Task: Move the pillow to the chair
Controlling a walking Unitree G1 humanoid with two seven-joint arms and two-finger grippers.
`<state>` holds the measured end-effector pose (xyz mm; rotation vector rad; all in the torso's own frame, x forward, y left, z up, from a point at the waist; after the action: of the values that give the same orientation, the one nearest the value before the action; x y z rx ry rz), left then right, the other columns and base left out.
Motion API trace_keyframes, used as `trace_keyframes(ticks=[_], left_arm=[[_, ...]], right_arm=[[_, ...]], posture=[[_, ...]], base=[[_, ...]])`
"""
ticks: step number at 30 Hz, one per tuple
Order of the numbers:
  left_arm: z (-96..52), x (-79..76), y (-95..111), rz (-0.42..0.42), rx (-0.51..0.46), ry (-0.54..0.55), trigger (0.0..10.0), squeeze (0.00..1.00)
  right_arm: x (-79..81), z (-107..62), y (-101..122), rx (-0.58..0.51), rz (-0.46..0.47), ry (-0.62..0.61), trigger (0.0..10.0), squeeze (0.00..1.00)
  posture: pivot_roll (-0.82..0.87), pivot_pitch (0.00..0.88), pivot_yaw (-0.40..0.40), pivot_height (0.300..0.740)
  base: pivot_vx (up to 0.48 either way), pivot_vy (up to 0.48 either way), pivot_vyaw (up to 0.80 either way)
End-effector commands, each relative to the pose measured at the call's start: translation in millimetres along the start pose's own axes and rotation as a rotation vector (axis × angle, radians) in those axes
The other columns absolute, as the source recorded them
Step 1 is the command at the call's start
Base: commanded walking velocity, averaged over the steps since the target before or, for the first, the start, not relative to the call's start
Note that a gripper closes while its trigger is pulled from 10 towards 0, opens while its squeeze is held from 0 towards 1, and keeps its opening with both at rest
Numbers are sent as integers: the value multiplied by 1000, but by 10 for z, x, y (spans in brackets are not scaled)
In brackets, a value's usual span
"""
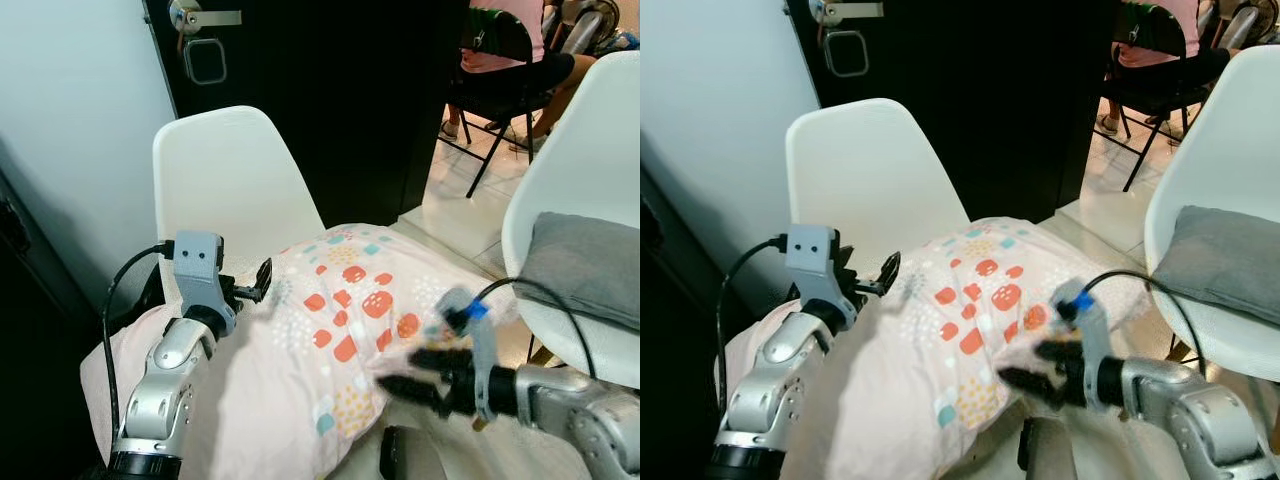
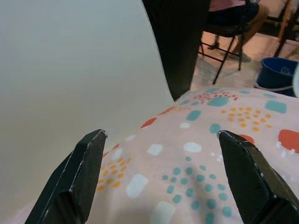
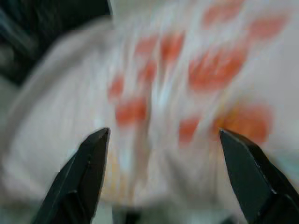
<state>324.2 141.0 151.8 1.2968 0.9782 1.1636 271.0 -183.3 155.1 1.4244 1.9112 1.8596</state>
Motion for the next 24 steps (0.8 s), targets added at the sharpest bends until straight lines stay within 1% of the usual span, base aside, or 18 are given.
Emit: trace_keyframes(ticks=[1, 2, 3, 4, 5, 7, 8, 12, 15, 16, 17, 19, 20, 22, 23, 24], left_arm=[[12, 17, -40, -18, 30, 16, 10000, 0], [15, 14, -39, -18, 32, 17, 10000, 0], [15, 14, -39, -18, 32, 17, 10000, 0], [17, 17, -42, -20, 37, 22, 10000, 0], [17, 17, -42, -20, 37, 22, 10000, 0], [16, 32, -33, -9, 38, 34, 10000, 0], [16, 32, -33, -9, 38, 34, 10000, 0], [15, 52, -37, 0, 44, 45, 10000, 0], [19, 49, -49, 3, 56, 43, 10000, 0], [23, 40, -53, 9, 61, 40, 10000, 0], [23, 40, -53, 9, 61, 40, 10000, 0], [28, 29, -36, 12, 48, 39, 10000, 0], [28, 29, -36, 12, 48, 39, 10000, 0], [34, 27, -23, 15, 36, 34, 10000, 0], [34, 27, -23, 15, 36, 34, 10000, 0], [32, 36, 0, 16, 24, 33, 10000, 0]], right_arm=[[2, -27, 277, -272, 130, 59, 10000, 0], [17, -22, 315, -324, 159, 79, 10000, 0], [17, -22, 315, -324, 159, 79, 10000, 0], [47, -3, 323, -355, 171, 98, 10000, 0], [47, -3, 323, -355, 171, 98, 10000, 0], [117, 78, 259, -380, 194, 123, 10000, 0], [117, 78, 259, -380, 194, 123, 10000, 0], [128, 204, 133, -398, 255, 110, 10000, 0], [130, 229, 110, -398, 265, 110, 10000, 0], [146, 275, 82, -403, 296, 116, 10000, 0], [146, 275, 82, -403, 296, 116, 10000, 0], [194, 362, 12, -387, 321, 130, 10000, 0], [194, 362, 12, -387, 321, 130, 10000, 0], [216, 423, -43, -372, 335, 136, 10000, 0], [216, 423, -43, -372, 335, 136, 10000, 0], [269, 483, -107, -343, 324, 144, 10000, 0]], posture=[[-71, 0, 20, 527], [-71, 0, 20, 532], [-71, 0, 20, 532], [-71, 0, 20, 537], [-71, 0, 20, 537], [-66, 0, 16, 547], [-66, 0, 16, 547], [-65, 0, 15, 567], [-64, 0, 14, 572], [-64, 0, 14, 582], [-64, 0, 14, 582], [-60, 0, 14, 597], [-60, 0, 14, 597], [-60, 0, 14, 607], [-60, 0, 14, 607], [-57, 0, 13, 617]], base=[[0, 0, 0], [0, 0, 0], [0, 0, 0], [0, 0, 0], [0, 0, 0], [0, 0, 0], [0, 0, 0], [0, 0, 0], [0, 0, 0], [-431, 0, 0], [-431, 0, 0], [-390, 0, 0], [-382, 0, 0], [0, 0, 0], [0, 0, 0], [0, 0, 0]])
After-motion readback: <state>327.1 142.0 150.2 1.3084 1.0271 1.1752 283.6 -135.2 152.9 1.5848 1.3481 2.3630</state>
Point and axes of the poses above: a point about 5 cm out from each wrist's last joint towards the gripper, its own z axis pointing out of the wrist towards the gripper, its own y axis along the axis of the wrist's last joint, x = y × z, the point moved 2 cm from there along z, pointing out of the wrist towards the gripper, and after that the axes turned 10 degrees about z, right-handed, at the moved point
